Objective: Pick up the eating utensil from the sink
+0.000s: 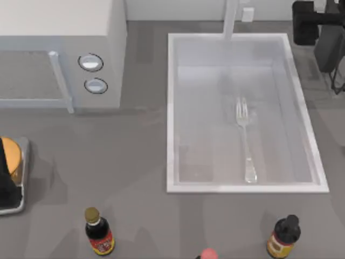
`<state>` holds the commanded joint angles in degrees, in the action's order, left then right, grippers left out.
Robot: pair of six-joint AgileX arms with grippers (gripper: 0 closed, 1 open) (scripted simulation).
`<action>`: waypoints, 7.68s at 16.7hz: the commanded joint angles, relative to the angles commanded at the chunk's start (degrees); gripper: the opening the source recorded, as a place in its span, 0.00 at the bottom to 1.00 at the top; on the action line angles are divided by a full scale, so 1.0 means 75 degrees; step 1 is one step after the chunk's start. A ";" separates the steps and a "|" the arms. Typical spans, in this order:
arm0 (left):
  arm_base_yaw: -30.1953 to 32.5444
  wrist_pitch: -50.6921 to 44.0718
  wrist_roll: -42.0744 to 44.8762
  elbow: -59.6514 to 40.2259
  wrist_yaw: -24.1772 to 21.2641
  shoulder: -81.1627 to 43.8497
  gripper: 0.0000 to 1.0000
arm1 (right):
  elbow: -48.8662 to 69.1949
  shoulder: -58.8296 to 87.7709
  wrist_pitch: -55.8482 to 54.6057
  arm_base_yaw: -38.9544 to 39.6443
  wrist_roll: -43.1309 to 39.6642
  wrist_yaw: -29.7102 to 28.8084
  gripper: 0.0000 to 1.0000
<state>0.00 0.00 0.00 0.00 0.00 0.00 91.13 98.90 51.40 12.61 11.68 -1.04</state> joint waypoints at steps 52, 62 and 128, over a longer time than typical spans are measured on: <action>0.0000 0.0000 0.0000 0.0000 0.0000 0.0000 1.00 | 0.3229 0.7328 0.0011 0.0994 0.1303 0.0070 0.00; 0.0000 0.0000 0.0000 0.0000 0.0000 0.0000 1.00 | 0.4398 0.6756 0.1432 0.0971 0.1232 -0.0042 0.00; 0.0000 0.0000 0.0000 0.0000 0.0000 0.0000 1.00 | -0.3978 -0.0013 0.0146 -0.1898 -0.1679 0.0137 0.83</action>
<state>0.00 0.00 0.00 0.00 0.00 0.00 61.30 98.81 52.49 -1.63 -0.91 -0.01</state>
